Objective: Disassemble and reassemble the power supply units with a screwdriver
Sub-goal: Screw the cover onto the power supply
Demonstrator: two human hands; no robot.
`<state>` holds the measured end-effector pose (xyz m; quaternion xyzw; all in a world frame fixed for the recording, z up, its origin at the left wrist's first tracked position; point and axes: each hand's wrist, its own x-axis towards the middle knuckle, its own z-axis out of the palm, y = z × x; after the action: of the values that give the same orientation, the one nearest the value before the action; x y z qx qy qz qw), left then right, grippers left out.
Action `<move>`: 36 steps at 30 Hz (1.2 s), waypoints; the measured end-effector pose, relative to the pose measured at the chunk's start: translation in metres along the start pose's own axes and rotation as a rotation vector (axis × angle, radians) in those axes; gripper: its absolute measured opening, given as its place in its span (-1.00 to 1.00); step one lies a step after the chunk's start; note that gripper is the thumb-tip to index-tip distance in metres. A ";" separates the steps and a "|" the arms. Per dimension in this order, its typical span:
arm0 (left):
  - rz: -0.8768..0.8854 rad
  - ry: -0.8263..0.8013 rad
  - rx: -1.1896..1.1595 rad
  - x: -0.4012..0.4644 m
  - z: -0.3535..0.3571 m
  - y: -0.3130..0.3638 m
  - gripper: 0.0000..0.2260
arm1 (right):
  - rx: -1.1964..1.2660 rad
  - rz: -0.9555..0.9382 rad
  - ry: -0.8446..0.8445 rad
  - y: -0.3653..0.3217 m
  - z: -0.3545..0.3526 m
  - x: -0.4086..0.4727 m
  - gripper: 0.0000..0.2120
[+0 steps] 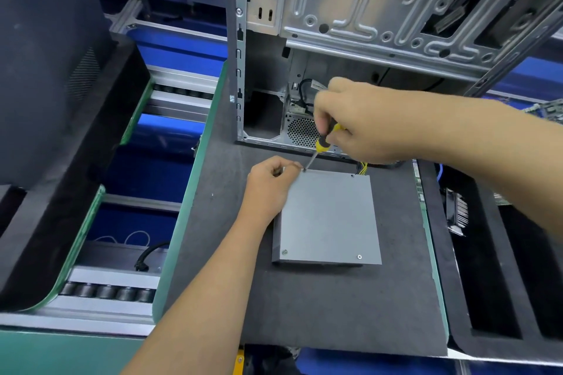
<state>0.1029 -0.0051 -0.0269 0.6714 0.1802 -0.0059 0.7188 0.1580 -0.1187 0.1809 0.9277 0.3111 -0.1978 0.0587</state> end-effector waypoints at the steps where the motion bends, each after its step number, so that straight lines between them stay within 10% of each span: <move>1: -0.001 0.000 0.001 0.000 0.000 0.000 -0.69 | -0.045 0.007 0.039 0.000 0.002 0.002 -0.93; 5: 0.022 -0.004 0.033 -0.002 0.000 0.001 -0.73 | -0.243 0.133 0.128 -0.005 0.004 0.001 -0.57; 9: 0.030 0.004 0.055 -0.002 -0.001 0.002 -0.74 | -0.053 -0.036 0.069 -0.002 0.007 -0.001 -0.88; 14: 0.050 -0.002 0.058 -0.003 -0.003 0.001 -0.72 | -0.284 0.104 0.167 -0.004 0.011 0.001 -0.66; 20: 0.084 0.061 0.067 -0.024 -0.020 -0.007 -0.84 | -0.109 -0.023 0.108 0.009 0.008 0.000 -0.89; 24: 0.073 0.059 0.017 -0.061 -0.039 -0.019 -0.71 | -0.153 0.119 0.232 0.011 0.017 0.002 -0.53; 29: 0.098 0.029 0.027 -0.103 -0.047 -0.031 -0.70 | -0.008 -0.062 0.192 0.016 0.016 0.002 -0.90; 36: 0.211 -0.004 0.113 -0.132 -0.040 -0.036 -0.81 | -0.006 -0.015 0.263 0.002 0.018 0.010 -0.76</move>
<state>-0.0398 -0.0009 -0.0280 0.7261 0.1067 0.0584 0.6767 0.1603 -0.1190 0.1603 0.9430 0.3238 -0.0742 0.0188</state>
